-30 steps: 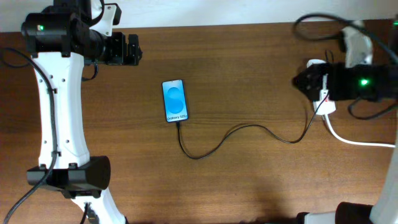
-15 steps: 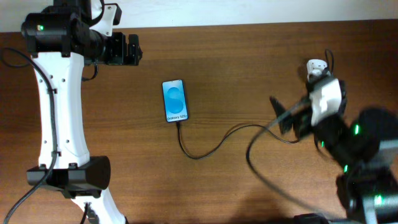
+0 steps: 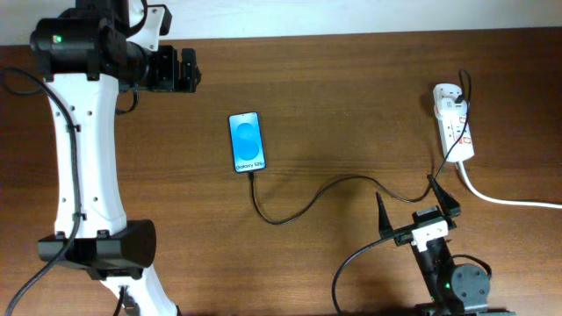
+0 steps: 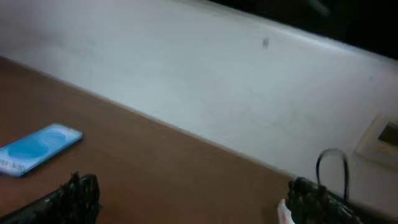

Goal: Plug charger to phone and switch on socket

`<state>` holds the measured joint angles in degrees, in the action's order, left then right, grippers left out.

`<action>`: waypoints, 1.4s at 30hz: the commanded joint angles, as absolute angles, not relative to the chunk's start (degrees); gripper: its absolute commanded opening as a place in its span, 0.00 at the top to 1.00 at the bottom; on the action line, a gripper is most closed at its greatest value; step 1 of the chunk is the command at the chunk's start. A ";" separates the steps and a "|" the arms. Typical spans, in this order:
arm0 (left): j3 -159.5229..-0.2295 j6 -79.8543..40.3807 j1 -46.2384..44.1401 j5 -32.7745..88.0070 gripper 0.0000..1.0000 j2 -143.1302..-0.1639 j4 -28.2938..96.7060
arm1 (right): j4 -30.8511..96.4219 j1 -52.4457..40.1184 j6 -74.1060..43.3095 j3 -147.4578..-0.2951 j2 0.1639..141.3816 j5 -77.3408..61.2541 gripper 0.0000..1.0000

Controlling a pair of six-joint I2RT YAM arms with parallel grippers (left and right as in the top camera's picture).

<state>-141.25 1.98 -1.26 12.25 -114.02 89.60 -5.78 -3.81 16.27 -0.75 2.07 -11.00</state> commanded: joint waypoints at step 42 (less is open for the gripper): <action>-19.90 16.58 -1.21 16.73 0.01 -34.17 -1.76 | 3.68 -4.12 15.79 -0.32 0.21 -9.19 0.01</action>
